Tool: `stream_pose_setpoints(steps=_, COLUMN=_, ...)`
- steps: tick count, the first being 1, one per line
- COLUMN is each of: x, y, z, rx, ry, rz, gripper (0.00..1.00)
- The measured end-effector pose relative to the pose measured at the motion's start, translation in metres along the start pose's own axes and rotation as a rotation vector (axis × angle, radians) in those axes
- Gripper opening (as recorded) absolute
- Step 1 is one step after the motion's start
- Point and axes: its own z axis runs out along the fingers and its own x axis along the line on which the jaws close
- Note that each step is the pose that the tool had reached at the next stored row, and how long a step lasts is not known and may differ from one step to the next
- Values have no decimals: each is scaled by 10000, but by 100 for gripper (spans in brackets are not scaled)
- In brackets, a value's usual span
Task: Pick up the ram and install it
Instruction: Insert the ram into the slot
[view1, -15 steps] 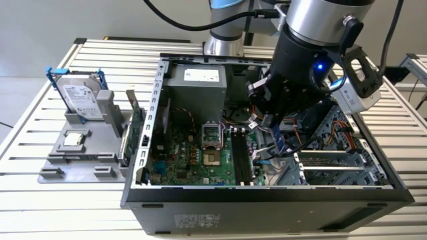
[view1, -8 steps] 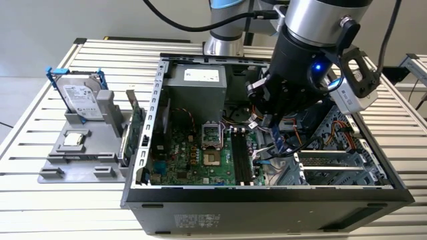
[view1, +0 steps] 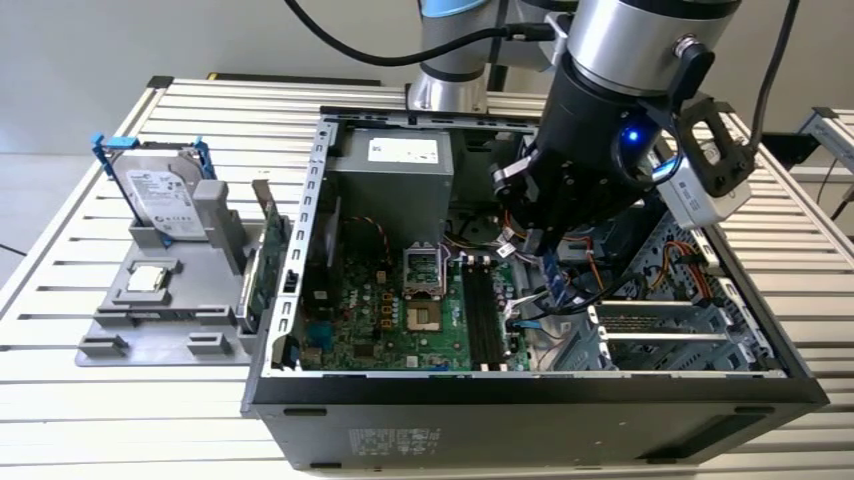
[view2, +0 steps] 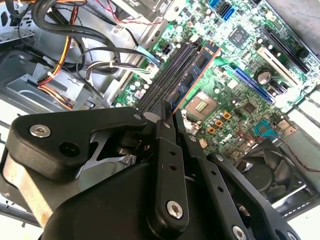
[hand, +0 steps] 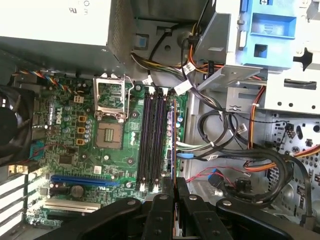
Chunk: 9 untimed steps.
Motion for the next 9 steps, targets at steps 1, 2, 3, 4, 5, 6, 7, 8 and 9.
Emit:
stream_pose_setpoints(steps=1, x=0, y=0, z=0, rx=1, ry=0, rz=0, gripper=0)
stream_pose_setpoints(steps=2, x=0, y=0, z=0, rx=2, ry=1, rz=0, gripper=0)
stream_pose_setpoints(steps=3, x=0, y=0, z=1, rx=2, ry=1, rz=0, gripper=0)
stream_pose_setpoints(steps=4, x=0, y=0, z=2, rx=0, ry=0, rz=0, gripper=0)
stream_pose_setpoints(steps=5, x=0, y=0, z=3, rx=0, ry=0, rz=0, gripper=0)
stream_pose_setpoints(steps=6, x=0, y=0, z=6, rx=-2, ry=0, rz=0, gripper=0)
stream_pose_setpoints(steps=7, x=0, y=0, z=11, rx=-4, ry=-1, rz=0, gripper=0)
stream_pose_setpoints(steps=8, x=0, y=-1, z=16, rx=-2, ry=0, rz=0, gripper=0)
stream_pose_setpoints(steps=9, x=0, y=-1, z=23, rx=-2, ry=-1, rz=0, gripper=0)
